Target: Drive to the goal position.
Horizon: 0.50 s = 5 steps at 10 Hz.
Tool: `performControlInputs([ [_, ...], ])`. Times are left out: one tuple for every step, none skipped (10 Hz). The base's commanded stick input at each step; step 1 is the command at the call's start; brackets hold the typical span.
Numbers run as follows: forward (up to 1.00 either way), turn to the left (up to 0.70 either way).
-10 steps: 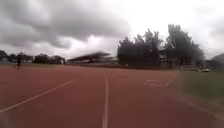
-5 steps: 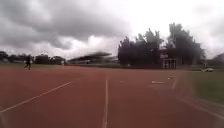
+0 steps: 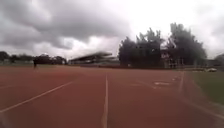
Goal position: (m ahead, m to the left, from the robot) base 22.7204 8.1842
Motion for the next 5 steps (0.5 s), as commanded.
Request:
performControlInputs([
  [0.70,0.00],
  [0.70,0.00],
  [0.70,0.00],
  [0.70,0.00],
  [0.70,0.00],
])
